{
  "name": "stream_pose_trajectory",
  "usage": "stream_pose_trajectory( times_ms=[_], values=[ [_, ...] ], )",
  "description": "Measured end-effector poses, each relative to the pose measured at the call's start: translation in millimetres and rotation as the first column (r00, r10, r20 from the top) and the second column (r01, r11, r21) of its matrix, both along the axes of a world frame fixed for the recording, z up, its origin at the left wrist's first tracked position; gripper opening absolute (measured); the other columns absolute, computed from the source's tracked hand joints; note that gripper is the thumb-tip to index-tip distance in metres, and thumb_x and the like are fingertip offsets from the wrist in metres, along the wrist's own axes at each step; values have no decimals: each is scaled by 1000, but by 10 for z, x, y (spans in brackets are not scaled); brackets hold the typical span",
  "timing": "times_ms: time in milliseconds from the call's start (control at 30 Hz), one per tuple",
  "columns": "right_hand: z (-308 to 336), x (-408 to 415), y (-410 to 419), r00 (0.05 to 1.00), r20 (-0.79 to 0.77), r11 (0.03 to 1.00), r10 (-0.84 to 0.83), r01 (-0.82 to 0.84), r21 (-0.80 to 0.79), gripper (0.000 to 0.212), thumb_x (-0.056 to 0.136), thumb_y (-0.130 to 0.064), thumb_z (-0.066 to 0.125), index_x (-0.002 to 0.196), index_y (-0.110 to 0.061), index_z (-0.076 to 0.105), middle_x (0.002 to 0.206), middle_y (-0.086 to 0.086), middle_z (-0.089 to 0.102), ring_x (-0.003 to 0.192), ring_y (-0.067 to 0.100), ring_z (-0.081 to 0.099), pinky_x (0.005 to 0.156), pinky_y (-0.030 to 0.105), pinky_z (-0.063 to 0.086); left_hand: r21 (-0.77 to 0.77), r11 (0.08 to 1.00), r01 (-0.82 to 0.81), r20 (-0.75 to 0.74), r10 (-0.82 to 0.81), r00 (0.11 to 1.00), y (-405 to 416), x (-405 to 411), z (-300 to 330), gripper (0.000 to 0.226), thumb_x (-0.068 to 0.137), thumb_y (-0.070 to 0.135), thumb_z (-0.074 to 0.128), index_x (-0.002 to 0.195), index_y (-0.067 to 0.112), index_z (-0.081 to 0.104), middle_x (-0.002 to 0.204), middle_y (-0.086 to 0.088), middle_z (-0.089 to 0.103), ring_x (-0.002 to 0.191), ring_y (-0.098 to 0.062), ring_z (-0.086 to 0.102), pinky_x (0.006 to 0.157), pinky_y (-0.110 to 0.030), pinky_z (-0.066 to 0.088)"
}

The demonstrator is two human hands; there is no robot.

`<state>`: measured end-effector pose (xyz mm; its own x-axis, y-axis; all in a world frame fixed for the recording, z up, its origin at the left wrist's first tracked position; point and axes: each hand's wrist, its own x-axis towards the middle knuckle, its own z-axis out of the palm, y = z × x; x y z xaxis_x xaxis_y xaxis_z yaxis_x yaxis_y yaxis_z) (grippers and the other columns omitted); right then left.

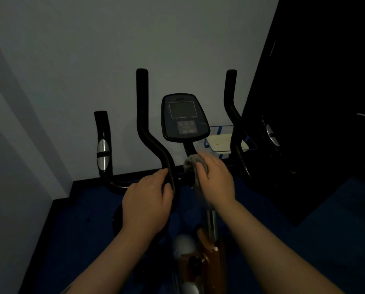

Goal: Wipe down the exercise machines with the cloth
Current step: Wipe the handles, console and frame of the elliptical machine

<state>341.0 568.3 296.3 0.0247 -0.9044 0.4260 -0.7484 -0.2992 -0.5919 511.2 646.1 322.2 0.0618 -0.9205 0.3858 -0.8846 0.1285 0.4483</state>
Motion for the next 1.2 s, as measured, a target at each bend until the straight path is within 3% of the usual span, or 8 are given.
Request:
stream_pose_trajectory(
  times_ms=[167, 333, 500, 667, 833, 900, 1100, 1200],
  values=[
    [-355, -48, 389, 987, -155, 974, 33, -66, -215, 45, 97, -25, 41, 139, -12, 49, 147, 3, 44, 141, 13, 30, 116, 29, 25, -9, 1000, 3, -16, -3, 1000, 7, 0, 19, 43, 95, 31, 40, 133, 20, 57, 117, 2, 68, 97, -15, 63, 76, -24, 34],
    [-67, -81, 92, 997, -36, 991, 67, -71, -113, 39, 102, -27, 42, 141, -20, 47, 144, -7, 45, 127, -11, 20, 107, 3, 10, -10, 1000, 3, -13, -3, 1000, 3, -4, 14, 38, 97, 26, 46, 134, 19, 56, 118, 0, 67, 98, -17, 62, 74, -25, 33],
    [-473, 23, 559, 1000, -4, 980, -6, 5, -201, 48, 100, -26, 39, 146, -13, 38, 153, 1, 34, 145, 13, 22, 119, 26, 16, 20, 1000, 0, -34, 0, 999, 22, -9, 25, 42, 98, 28, 46, 139, 22, 50, 129, 2, 61, 111, -15, 58, 86, -26, 36],
    [-21, -201, 55, 967, -127, 975, 219, -221, -3, 45, 102, -30, 40, 147, -22, 36, 151, -9, 33, 140, 1, 17, 119, 30, 18, 6, 1000, 8, -17, -8, 1000, -14, 7, 16, 40, 97, 27, 47, 136, 21, 54, 117, 1, 67, 98, -16, 61, 74, -25, 33],
    [-466, 49, 555, 999, 47, 988, -14, 21, -152, 48, 100, -25, 38, 147, -18, 34, 155, 2, 31, 147, 16, 19, 119, 36, 19, -3, 1000, 23, -14, -23, 1000, 3, 14, -16, 46, 94, 34, 37, 133, 21, 56, 115, 2, 68, 96, -15, 62, 74, -26, 36],
    [-552, 48, 630, 1000, -28, 978, 13, -18, -207, 50, 99, -23, 39, 147, -17, 33, 155, 4, 30, 147, 19, 18, 119, 40, 16, -2, 1000, 19, -2, -19, 1000, -12, 13, -23, 48, 92, 35, 36, 133, 21, 57, 115, 3, 68, 95, -15, 63, 73, -26, 37],
    [117, -44, -64, 1000, 27, 994, -5, 2, 112, 32, 102, -31, 41, 126, -21, 59, 126, 1, 59, 114, 17, 53, 86, 25, 40, 14, 1000, 7, 28, -7, 1000, -33, 12, -43, 51, 92, 37, 33, 134, 20, 56, 117, 1, 67, 100, -16, 62, 76, -28, 36],
    [19, -10, 108, 993, -100, 998, -55, 56, 5, 28, 100, -26, 43, 121, -16, 60, 121, 3, 59, 113, 22, 52, 96, 33, 42, 13, 1000, 15, 8, -15, 1000, -16, 18, -28, 48, 93, 35, 36, 134, 20, 56, 116, 1, 68, 97, -16, 62, 74, -26, 36]
  ],
)
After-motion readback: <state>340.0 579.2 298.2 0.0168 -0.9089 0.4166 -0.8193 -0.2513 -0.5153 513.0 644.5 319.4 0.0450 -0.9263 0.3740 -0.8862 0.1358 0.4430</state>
